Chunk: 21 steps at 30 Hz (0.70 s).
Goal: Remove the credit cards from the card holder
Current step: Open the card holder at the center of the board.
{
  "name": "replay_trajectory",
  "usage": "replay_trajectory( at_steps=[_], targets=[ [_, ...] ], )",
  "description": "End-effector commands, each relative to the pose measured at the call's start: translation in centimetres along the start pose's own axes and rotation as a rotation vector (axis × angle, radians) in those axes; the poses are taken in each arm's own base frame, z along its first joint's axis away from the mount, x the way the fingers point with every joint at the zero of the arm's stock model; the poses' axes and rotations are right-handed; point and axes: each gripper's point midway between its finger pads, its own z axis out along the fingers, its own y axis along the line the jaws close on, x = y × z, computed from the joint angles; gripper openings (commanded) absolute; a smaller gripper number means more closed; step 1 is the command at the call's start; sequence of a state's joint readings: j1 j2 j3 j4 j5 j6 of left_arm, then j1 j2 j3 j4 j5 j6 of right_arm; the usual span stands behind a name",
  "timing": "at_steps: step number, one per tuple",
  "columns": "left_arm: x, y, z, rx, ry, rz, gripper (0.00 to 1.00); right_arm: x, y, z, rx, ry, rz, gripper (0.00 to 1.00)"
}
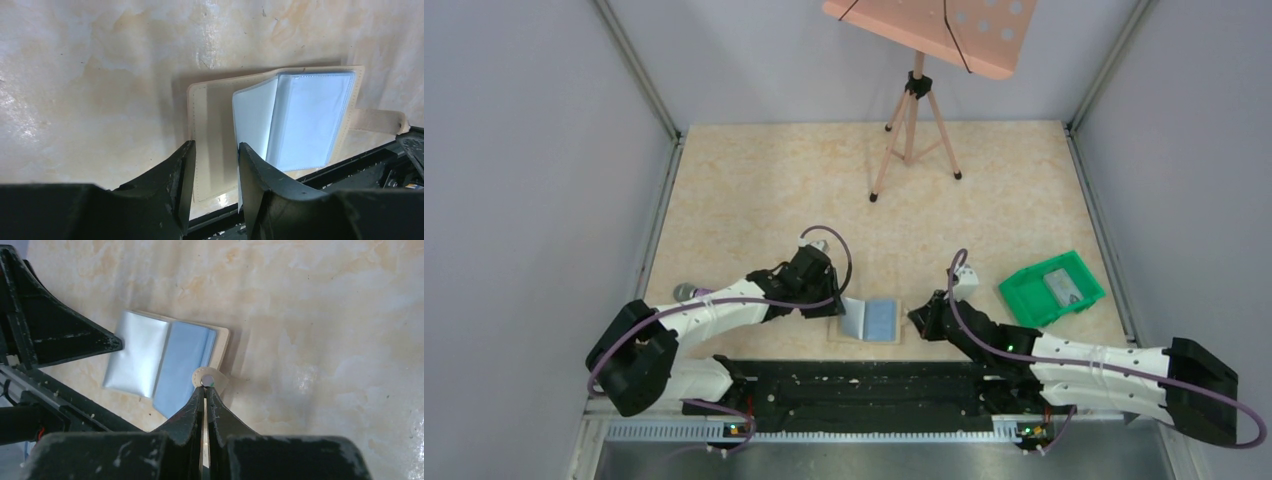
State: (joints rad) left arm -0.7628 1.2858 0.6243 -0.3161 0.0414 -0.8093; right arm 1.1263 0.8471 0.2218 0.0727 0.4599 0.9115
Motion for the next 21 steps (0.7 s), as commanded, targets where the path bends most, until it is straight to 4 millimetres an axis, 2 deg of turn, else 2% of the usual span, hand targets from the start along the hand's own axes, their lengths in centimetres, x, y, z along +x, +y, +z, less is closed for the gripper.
replay_trajectory(
  at_steps=[1,2,4,6,7,10,13,18,21],
  targets=[
    [-1.5,-1.5,-0.3,0.032,-0.039,0.017,0.42,-2.7,1.5,-0.6,-0.023,-0.059,0.012,0.01],
    [-1.5,-1.9,-0.4,0.046,-0.033,0.014,0.41,-3.2,1.8,-0.9,-0.018,-0.059,0.011,0.07],
    [-1.4,-2.5,-0.5,0.078,-0.031,0.009,0.36,-4.1,2.6,-1.5,-0.015,-0.046,0.004,0.25],
    [-1.2,-2.9,-0.4,0.113,-0.033,-0.003,0.27,-4.9,4.0,-2.1,-0.039,-0.033,0.007,0.36],
    [-1.0,-3.1,-0.3,0.133,-0.027,-0.011,0.25,-5.1,4.7,-2.3,-0.056,-0.025,0.011,0.38],
    [-0.4,-3.5,0.1,0.167,-0.008,-0.037,0.21,-5.5,7.0,-2.5,-0.125,0.001,0.032,0.38],
    [-0.2,-3.1,0.4,0.156,0.001,-0.050,0.19,-4.3,7.8,-1.5,-0.151,0.043,0.054,0.34],
    [0.0,-2.7,0.0,0.144,-0.004,-0.057,0.19,-1.5,5.9,0.6,-0.048,0.118,0.026,0.35],
    [-0.6,-3.1,-0.8,0.159,-0.032,-0.043,0.21,-0.8,4.2,1.0,0.003,0.125,0.019,0.38]
  ],
)
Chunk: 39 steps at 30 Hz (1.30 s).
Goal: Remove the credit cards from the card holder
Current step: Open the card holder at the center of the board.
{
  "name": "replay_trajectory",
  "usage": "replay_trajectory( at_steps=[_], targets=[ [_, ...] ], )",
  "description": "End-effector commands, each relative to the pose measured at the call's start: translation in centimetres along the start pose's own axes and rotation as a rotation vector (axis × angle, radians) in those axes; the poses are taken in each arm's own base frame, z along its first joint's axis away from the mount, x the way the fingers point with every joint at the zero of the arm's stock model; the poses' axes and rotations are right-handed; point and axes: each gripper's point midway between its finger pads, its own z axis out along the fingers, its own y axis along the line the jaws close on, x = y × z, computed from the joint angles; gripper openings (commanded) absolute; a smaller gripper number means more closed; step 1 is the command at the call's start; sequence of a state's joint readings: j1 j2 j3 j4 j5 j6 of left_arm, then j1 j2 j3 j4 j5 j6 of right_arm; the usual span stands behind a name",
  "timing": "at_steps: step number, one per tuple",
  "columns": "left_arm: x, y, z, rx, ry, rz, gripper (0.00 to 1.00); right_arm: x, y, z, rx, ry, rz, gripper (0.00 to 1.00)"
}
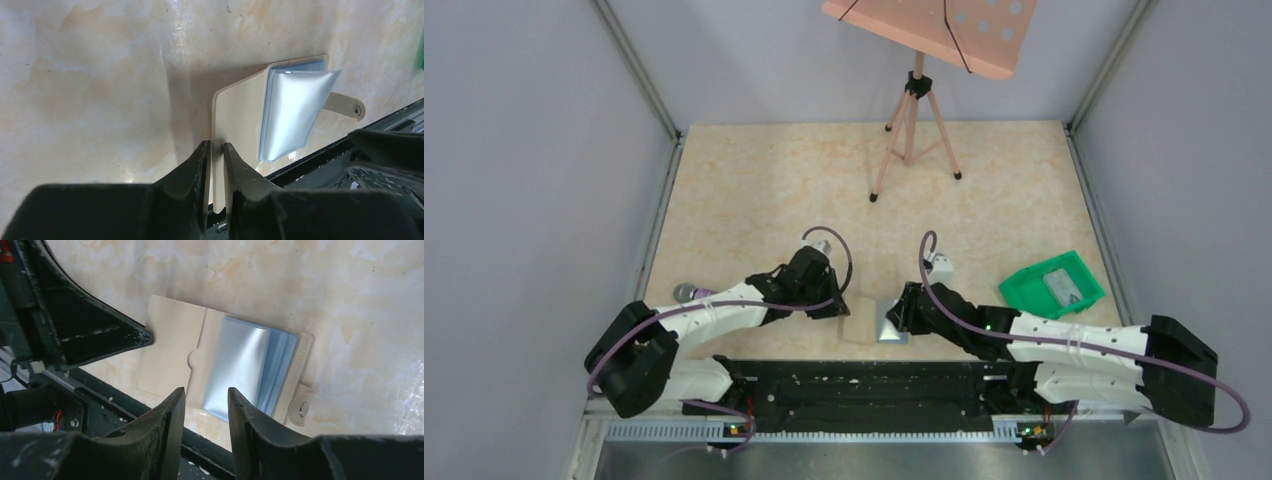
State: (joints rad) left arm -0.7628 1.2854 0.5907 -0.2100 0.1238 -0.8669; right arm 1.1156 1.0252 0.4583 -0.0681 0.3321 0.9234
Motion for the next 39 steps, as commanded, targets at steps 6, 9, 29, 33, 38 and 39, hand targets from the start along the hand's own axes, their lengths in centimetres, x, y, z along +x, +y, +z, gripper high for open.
replay_trajectory(
  at_steps=[6,9,29,33,38,39],
  targets=[
    [-0.9,-1.1,-1.0,0.036,-0.041,0.029,0.20,-0.2,-1.4,0.0,0.008,-0.014,0.033,0.51],
    [-0.2,-0.8,-0.1,0.041,-0.011,0.011,0.18,0.6,-2.3,0.2,0.024,0.006,0.050,0.56],
    [1.2,-0.3,0.7,0.065,0.014,-0.017,0.15,2.1,-1.4,2.1,-0.038,0.060,0.095,0.58],
    [1.4,-0.2,0.7,0.067,0.018,-0.020,0.14,1.6,0.2,2.1,-0.105,0.054,0.100,0.58],
    [1.5,-0.4,0.7,0.072,0.020,-0.019,0.14,0.2,3.2,1.3,-0.237,0.020,0.115,0.58],
    [1.5,-0.4,0.7,0.073,0.020,-0.019,0.14,0.0,3.6,1.2,-0.257,0.016,0.120,0.57]
  ],
)
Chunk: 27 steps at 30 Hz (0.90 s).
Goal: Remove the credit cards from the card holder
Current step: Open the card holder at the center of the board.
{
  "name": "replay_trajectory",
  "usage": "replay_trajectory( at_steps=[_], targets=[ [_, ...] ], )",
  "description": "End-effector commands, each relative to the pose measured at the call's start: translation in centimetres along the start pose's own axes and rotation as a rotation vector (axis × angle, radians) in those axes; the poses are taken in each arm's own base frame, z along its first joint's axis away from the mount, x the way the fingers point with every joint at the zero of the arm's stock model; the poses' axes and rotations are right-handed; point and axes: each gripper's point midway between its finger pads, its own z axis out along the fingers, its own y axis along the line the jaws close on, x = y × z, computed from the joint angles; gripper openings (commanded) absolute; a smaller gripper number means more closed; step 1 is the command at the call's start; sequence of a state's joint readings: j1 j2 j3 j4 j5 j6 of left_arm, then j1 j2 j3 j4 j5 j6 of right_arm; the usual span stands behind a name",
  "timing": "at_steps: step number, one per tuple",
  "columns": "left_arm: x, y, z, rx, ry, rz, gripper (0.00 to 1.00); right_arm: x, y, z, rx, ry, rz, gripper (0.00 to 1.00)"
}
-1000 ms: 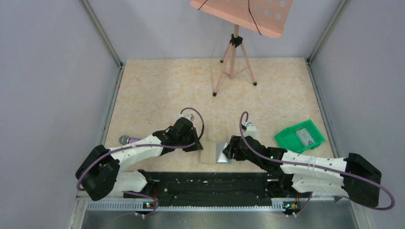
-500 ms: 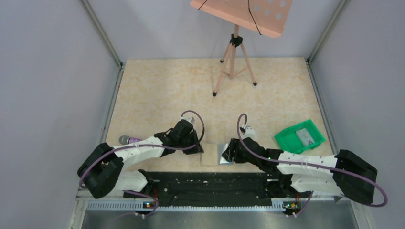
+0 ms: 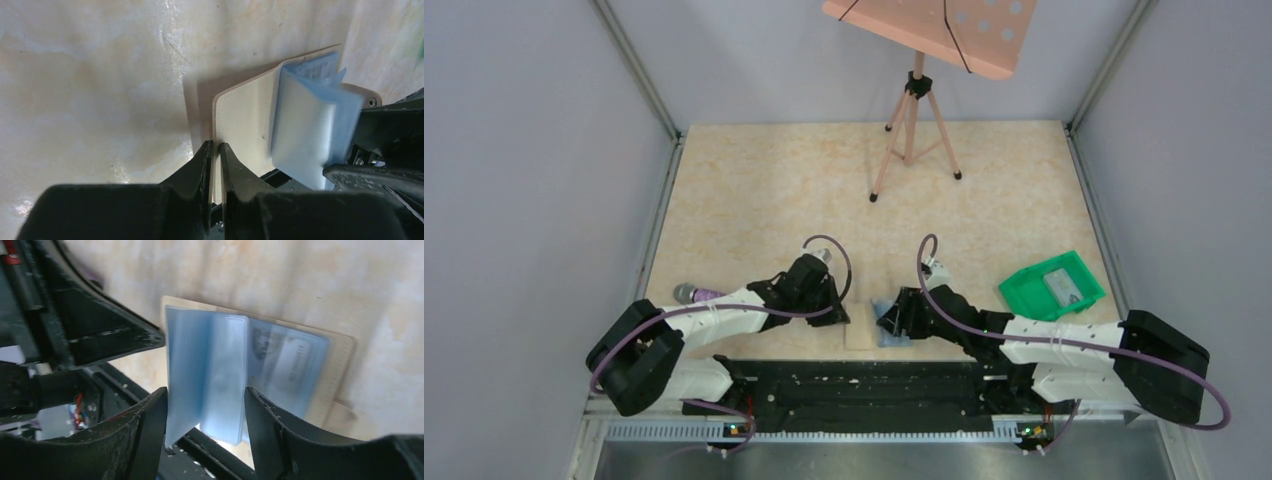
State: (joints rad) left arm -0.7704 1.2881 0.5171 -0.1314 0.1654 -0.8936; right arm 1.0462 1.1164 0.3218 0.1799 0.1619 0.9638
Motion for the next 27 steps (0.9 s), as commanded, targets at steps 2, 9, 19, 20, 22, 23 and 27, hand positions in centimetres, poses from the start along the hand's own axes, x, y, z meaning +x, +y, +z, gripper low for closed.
replay_trajectory(
  at_steps=[2,9,19,20,22,23,27],
  targets=[
    [-0.3,-1.0,0.0,0.044,-0.017,0.003,0.14,-2.7,5.8,-0.7,-0.213,-0.060,0.028,0.57],
    [-0.4,-1.2,0.0,0.045,-0.022,-0.002,0.14,-2.1,5.5,-0.3,-0.209,-0.042,0.033,0.54],
    [-1.4,-1.6,-1.2,0.035,-0.074,-0.001,0.17,-1.6,5.8,0.1,-0.218,-0.012,0.006,0.46],
    [-1.6,-1.6,-1.4,0.031,-0.082,0.001,0.18,-1.7,5.8,0.1,-0.214,-0.016,0.003,0.46],
    [-2.0,-1.6,-1.8,0.022,-0.101,0.005,0.20,-1.8,5.8,0.1,-0.213,-0.015,-0.008,0.42],
    [-2.1,-1.7,-2.0,0.023,-0.108,0.006,0.21,-1.7,6.0,0.2,-0.219,-0.010,-0.014,0.39],
    [-2.5,-2.0,-2.5,0.032,-0.128,-0.001,0.26,-1.1,6.3,0.8,-0.240,0.016,-0.029,0.31]
  ],
)
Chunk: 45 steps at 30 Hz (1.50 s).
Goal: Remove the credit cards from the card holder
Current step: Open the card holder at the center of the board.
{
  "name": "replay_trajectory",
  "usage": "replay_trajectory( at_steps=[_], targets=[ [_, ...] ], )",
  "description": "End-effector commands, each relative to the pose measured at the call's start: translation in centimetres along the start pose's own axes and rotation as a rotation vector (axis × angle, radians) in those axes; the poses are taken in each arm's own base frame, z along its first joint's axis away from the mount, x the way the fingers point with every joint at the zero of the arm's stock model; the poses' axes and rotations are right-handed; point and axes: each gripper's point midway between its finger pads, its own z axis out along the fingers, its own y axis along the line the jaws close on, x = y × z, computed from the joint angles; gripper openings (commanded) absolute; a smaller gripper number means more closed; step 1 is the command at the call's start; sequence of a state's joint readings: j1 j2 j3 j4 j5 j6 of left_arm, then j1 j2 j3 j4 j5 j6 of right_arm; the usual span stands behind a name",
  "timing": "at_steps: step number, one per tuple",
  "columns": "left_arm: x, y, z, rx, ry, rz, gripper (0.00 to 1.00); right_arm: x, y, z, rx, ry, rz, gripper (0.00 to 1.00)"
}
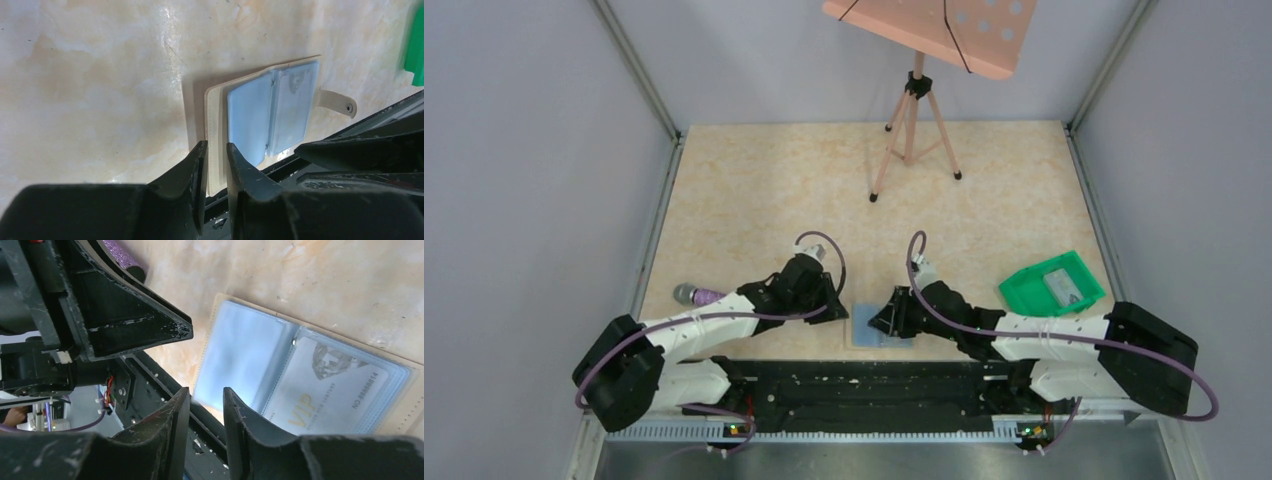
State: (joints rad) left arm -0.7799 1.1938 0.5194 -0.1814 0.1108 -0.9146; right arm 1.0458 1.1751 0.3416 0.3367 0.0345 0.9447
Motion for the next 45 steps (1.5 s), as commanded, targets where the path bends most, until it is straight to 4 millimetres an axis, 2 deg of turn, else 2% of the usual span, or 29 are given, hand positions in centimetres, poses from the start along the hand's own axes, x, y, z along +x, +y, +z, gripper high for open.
replay_trajectory(
  at_steps=[1,7,10,14,19,22,26,29,39,45],
  targets=[
    [-1.7,-1.5,-0.9,0.028,-0.065,0.002,0.27,-0.8,2.3,0.9,-0.082,-0.002,-0.024,0.31],
    [-2.6,-1.6,-2.3,0.015,-0.115,-0.009,0.34,-1.0,2.2,0.8,-0.046,0.012,-0.042,0.40],
    [-3.0,-2.8,-3.3,0.063,-0.124,0.018,0.34,-1.9,1.4,0.0,0.023,-0.019,-0.060,0.44],
    [-2.1,-5.5,-3.7,0.192,-0.059,0.063,0.34,-2.8,-0.4,-1.5,0.123,-0.061,-0.076,0.53],
    [-0.8,-6.8,-2.7,0.251,0.002,0.091,0.29,-3.0,-2.6,-2.5,0.233,-0.079,-0.059,0.56],
    [0.2,-6.2,-1.1,0.245,0.046,0.078,0.26,-2.3,-2.5,-2.3,0.234,-0.046,-0.040,0.56],
    [1.6,-4.3,1.0,0.185,0.104,0.056,0.24,-1.6,-3.6,-1.9,0.284,-0.022,-0.027,0.57],
    [2.2,-2.9,1.9,0.137,0.119,0.040,0.21,-1.2,-4.3,-1.5,0.310,-0.010,-0.032,0.57],
    [2.6,-1.5,2.4,0.092,0.118,0.031,0.18,-0.4,-6.7,-0.7,0.427,0.023,-0.094,0.52],
    [2.8,-1.4,2.5,0.088,0.125,0.027,0.18,0.1,-6.5,-0.3,0.432,0.049,-0.103,0.51]
  ],
)
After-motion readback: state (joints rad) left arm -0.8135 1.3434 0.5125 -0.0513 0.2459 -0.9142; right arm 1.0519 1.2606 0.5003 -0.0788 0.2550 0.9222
